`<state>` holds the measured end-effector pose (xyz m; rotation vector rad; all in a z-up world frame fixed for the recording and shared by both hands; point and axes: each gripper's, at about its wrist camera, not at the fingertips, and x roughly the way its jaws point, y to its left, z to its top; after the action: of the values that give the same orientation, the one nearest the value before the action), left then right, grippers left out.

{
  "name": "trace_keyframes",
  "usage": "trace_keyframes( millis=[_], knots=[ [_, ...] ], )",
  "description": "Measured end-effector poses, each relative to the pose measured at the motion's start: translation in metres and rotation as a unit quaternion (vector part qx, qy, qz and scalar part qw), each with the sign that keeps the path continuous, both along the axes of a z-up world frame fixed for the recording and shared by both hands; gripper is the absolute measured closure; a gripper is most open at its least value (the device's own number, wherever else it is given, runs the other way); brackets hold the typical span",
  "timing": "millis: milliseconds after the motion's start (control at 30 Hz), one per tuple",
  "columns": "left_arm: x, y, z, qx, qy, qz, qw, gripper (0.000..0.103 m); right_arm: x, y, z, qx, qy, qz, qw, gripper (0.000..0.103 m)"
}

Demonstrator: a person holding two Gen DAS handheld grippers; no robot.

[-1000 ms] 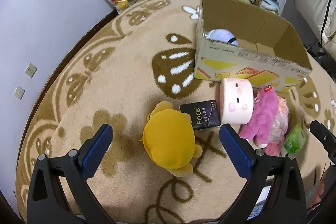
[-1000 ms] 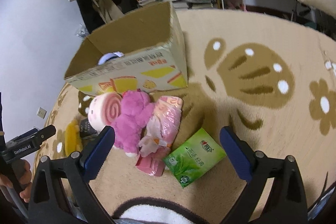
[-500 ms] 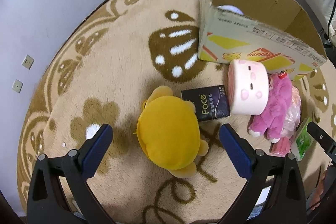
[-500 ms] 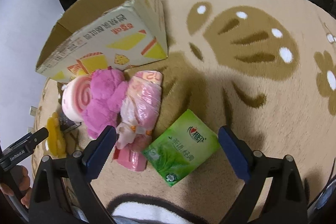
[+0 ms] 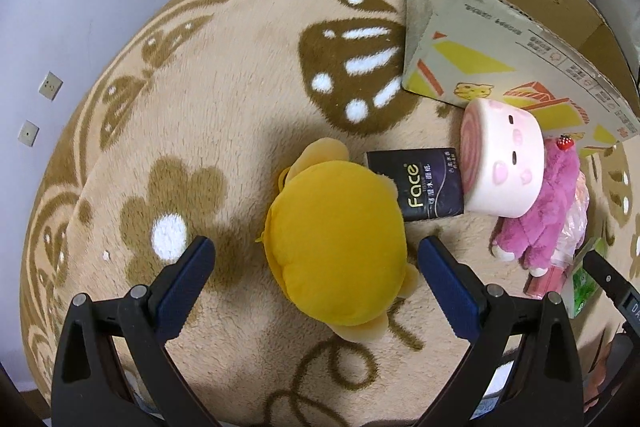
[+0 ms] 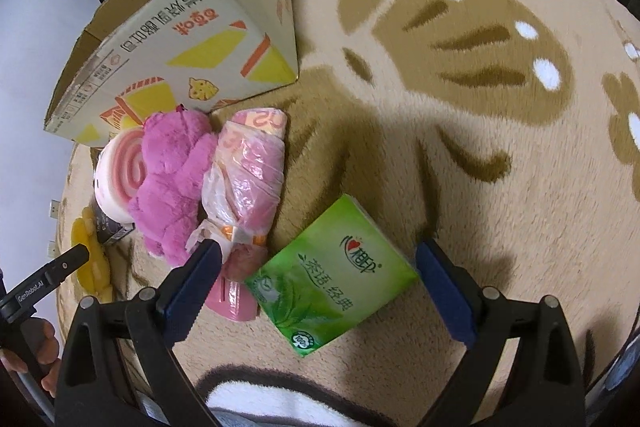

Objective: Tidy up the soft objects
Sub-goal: 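Close the left tool on the yellow plush while the right tool grips the green tissue pack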

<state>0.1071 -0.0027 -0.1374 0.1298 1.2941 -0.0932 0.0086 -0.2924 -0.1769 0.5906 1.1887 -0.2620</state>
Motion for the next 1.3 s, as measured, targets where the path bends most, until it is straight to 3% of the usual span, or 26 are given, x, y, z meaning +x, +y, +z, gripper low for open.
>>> trace_keyframes(
  millis=[600, 833, 1133, 1300],
  knots=[
    [0.009, 0.011, -0.014, -0.036, 0.029, 0.019, 0.9988, 0.005, 0.001, -0.002, -0.008, 0.004, 0.019, 0.004, 1.0, 0.001],
    [0.011, 0.011, -0.021, -0.042, 0.037, 0.017, 0.9983, 0.012, -0.002, 0.0, -0.011, -0.003, 0.029, 0.0, 1.0, 0.01],
    [0.011, 0.007, -0.028, -0.029, 0.042, 0.011, 0.9987, 0.015, -0.003, 0.002, -0.018, -0.005, 0.043, 0.006, 0.999, 0.01],
    [0.012, 0.006, -0.031, -0.033, 0.046, 0.011, 0.9983, 0.025, -0.005, 0.007, -0.017, -0.014, 0.047, 0.009, 0.999, 0.015]
  ],
)
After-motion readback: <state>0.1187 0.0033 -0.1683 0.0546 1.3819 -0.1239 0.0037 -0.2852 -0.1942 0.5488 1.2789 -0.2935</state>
